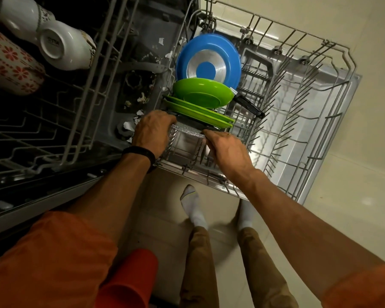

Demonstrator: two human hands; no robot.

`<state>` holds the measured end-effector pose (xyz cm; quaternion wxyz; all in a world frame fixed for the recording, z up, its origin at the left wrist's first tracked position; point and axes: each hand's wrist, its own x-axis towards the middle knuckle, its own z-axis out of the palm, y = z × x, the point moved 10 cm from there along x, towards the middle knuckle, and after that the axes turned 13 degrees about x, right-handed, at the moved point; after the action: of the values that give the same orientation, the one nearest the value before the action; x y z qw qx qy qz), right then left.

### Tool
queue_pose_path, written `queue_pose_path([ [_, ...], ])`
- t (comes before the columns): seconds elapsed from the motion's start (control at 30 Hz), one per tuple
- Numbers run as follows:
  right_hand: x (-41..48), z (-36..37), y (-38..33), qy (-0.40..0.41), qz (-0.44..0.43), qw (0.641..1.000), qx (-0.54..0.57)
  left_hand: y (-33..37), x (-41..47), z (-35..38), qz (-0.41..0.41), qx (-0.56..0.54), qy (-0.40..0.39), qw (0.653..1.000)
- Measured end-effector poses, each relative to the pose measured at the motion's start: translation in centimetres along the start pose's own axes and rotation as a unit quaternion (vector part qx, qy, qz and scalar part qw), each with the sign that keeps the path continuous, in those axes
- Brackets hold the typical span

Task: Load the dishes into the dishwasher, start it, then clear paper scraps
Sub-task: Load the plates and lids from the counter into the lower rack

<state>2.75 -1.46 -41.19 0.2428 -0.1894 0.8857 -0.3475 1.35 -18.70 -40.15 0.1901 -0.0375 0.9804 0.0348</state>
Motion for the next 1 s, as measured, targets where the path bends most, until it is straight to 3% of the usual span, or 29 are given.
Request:
queue_pose_path([
  [0.13,0.1,-0.5,1.2,0.011,0.031,0.999,-0.007,2.5,-1.3,0.1,0.095,-0.003,0.037,0.995],
  [0.4,-0.1,-0.1,3.2,-0.014,0.075,0.997,-0.007,3.4,-1.8,0.9,0.132,-0.054,0.012,0.99],
  [0.73,-2.2,-2.3,1.1,-0.035,0.071,0.996,-0.033,4.0,-2.7,0.4,0.112,-0.048,0.01,0.993],
  [1.0,-5.7,-10.2,-6.9,-0.053,0.051,0.994,-0.079,7.1,-7.8,-9.0,0.047,-0.075,0.059,0.994],
])
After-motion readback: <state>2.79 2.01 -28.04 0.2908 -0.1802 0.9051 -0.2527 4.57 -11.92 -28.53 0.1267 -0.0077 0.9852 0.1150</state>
